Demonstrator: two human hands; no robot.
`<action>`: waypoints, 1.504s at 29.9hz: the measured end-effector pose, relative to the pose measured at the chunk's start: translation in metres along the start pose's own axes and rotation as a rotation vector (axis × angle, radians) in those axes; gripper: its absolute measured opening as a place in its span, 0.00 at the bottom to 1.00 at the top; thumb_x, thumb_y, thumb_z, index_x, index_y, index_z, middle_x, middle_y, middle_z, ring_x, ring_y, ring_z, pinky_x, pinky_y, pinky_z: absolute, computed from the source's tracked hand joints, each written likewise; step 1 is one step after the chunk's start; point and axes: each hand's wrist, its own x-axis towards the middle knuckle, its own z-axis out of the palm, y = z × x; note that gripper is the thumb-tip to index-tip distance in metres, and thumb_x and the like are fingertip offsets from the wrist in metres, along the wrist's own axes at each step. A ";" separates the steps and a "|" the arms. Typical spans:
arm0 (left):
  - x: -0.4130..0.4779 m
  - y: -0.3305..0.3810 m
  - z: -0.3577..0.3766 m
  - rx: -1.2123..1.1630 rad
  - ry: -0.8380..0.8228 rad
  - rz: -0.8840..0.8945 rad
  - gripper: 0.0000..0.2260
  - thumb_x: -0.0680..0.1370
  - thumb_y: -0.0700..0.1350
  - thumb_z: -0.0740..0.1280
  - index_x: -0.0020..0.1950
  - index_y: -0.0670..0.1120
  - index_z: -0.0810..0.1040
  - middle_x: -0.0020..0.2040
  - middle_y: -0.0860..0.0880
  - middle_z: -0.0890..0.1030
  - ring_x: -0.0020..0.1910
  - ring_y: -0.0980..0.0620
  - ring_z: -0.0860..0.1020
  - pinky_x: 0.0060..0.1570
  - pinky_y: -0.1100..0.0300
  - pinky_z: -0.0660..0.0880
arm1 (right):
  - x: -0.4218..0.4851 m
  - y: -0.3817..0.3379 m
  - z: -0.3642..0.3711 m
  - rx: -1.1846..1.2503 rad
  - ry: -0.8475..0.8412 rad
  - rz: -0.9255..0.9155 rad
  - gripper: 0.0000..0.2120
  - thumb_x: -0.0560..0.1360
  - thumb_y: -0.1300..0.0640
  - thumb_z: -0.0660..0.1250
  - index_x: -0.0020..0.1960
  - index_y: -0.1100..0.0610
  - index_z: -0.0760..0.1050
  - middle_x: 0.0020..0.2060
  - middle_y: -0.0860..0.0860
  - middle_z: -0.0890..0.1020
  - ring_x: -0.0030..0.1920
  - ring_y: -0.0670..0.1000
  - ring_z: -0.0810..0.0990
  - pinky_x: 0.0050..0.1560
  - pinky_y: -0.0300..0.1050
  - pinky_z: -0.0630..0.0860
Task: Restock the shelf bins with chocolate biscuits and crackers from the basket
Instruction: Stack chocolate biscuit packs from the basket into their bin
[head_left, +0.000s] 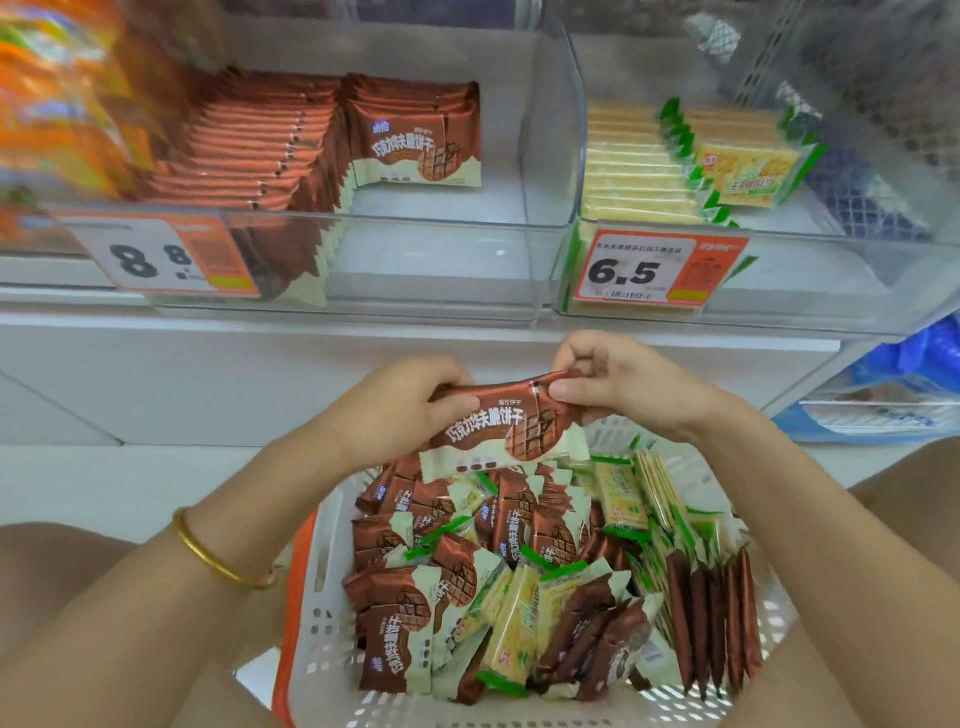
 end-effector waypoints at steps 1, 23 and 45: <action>-0.003 0.002 -0.007 -0.043 0.015 -0.006 0.05 0.79 0.47 0.65 0.49 0.48 0.78 0.42 0.53 0.80 0.41 0.54 0.78 0.42 0.62 0.73 | -0.002 -0.006 0.002 0.024 0.000 -0.004 0.05 0.76 0.64 0.66 0.43 0.57 0.72 0.34 0.50 0.81 0.34 0.46 0.79 0.34 0.37 0.74; 0.018 -0.016 -0.105 0.520 0.875 -0.063 0.19 0.76 0.51 0.52 0.53 0.47 0.79 0.51 0.46 0.80 0.52 0.41 0.74 0.50 0.50 0.66 | 0.174 -0.172 -0.007 -0.957 0.550 -0.017 0.08 0.73 0.55 0.71 0.52 0.54 0.76 0.49 0.52 0.80 0.47 0.55 0.78 0.43 0.44 0.70; 0.016 -0.016 -0.102 0.464 0.999 0.045 0.15 0.76 0.47 0.54 0.53 0.46 0.78 0.50 0.48 0.79 0.50 0.44 0.73 0.49 0.52 0.61 | 0.192 -0.176 0.000 -1.143 0.751 -0.106 0.20 0.73 0.55 0.71 0.63 0.56 0.71 0.59 0.57 0.74 0.60 0.59 0.73 0.56 0.53 0.73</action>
